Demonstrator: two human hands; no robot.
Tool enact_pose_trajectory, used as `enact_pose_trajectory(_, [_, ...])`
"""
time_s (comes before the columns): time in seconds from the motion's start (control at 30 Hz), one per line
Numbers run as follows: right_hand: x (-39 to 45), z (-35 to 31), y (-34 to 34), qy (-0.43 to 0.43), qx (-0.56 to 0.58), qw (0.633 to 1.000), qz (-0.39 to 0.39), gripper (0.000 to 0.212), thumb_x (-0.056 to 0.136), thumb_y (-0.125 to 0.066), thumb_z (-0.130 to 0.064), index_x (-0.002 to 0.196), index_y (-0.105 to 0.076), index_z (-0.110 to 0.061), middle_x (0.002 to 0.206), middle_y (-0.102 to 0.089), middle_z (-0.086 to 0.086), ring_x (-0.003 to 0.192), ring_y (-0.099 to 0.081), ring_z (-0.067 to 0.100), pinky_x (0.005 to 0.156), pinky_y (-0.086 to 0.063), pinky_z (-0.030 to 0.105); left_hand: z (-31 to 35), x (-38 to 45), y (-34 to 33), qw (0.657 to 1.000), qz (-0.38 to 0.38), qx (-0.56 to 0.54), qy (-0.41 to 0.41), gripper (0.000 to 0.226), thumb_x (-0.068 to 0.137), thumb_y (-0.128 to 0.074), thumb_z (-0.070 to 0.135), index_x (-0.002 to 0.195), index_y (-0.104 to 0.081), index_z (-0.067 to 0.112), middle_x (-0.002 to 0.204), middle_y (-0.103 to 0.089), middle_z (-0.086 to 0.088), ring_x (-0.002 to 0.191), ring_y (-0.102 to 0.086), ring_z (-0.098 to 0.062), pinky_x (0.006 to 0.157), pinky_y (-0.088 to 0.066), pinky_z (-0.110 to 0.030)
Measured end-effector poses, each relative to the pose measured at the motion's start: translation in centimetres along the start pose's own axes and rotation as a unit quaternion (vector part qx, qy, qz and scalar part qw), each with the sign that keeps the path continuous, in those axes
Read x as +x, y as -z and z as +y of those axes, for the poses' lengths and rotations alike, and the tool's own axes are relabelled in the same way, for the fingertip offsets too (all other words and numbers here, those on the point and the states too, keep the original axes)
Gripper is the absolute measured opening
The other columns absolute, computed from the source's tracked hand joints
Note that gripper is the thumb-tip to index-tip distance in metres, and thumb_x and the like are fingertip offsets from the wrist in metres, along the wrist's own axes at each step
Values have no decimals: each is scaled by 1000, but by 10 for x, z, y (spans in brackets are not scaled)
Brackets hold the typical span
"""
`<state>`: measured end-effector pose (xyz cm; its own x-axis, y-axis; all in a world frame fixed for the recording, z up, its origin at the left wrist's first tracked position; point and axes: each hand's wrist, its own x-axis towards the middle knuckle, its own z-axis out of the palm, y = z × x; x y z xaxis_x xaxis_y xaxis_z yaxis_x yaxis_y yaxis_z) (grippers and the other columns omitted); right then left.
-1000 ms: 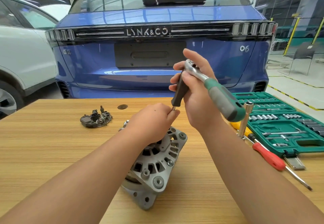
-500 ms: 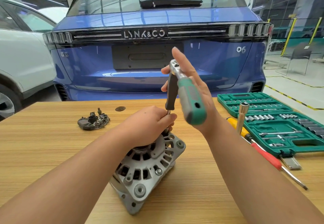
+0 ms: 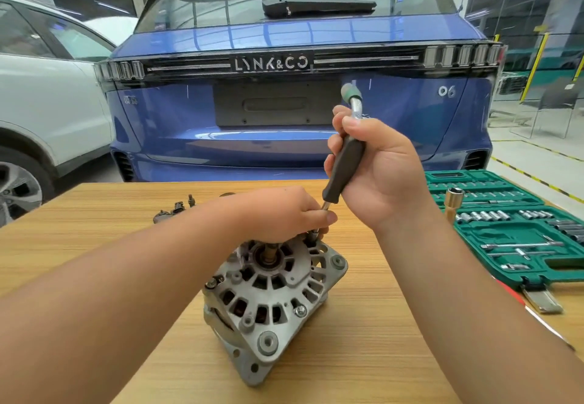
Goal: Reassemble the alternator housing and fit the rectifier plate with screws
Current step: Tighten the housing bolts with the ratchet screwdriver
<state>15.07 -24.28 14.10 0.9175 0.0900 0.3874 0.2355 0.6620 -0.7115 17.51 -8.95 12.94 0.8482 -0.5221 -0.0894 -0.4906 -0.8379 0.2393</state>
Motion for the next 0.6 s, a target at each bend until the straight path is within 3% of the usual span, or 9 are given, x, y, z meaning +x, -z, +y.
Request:
enact_pose_trajectory(0.13, [1,0,7,-26,53,997,-56,40,74,-64,0,106,-54,-22,89,-65,-8,75,-55,9,74,-42,26,-12,6,8,999,-29,0,-35,40,100,-40,66,94,-74,46,73,-62,26,71,-58,4,67,-40,-28])
enact_pose_trajectory(0.23, [1,8,6,10,75,996,-42,44,73,-69,2,100,-54,-28,93,-70,-6,77,-59,10,71,-48,26,-20,12,2,998,-15,-20,-49,39,99,-41,68,91,-73,48,74,-62,27,70,-57,8,66,-40,-28])
enact_pose_trajectory(0.33, [0,17,3,113,-48,992,-9,33,90,-60,1,106,-59,-28,98,-72,0,76,-63,14,70,-53,32,-23,17,2,998,-16,-39,-46,39,99,-42,68,84,-73,49,71,-61,31,67,-56,11,66,-39,-29])
enact_pose_trajectory(0.4, [2,24,6,223,-208,952,18,27,99,-55,-3,110,-60,-27,97,-69,2,76,-64,17,71,-57,35,-23,18,5,998,-29,-44,-45,39,99,-42,67,78,-72,50,69,-61,33,65,-57,12,67,-40,-30])
enact_pose_trajectory(0.47, [2,30,12,297,-290,910,-10,30,101,-51,-5,118,-57,-29,95,-60,0,75,-60,15,70,-57,33,-24,19,7,997,-40,-44,-45,39,99,-42,68,78,-71,52,73,-62,35,68,-58,13,70,-41,-30])
enact_pose_trajectory(0.53, [2,31,18,283,-293,910,-83,43,104,-43,-3,129,-51,-36,100,-56,-1,79,-56,16,73,-55,33,-28,19,5,997,-41,-59,-37,38,97,-42,71,84,-73,52,82,-67,31,74,-62,9,75,-45,-31])
enact_pose_trajectory(0.6, [11,22,16,224,-259,933,-108,47,105,-36,-8,137,-52,-38,104,-59,-1,82,-58,19,74,-54,36,-32,17,2,993,-44,-105,-25,39,95,-44,72,91,-75,49,90,-73,22,77,-67,4,81,-50,-33])
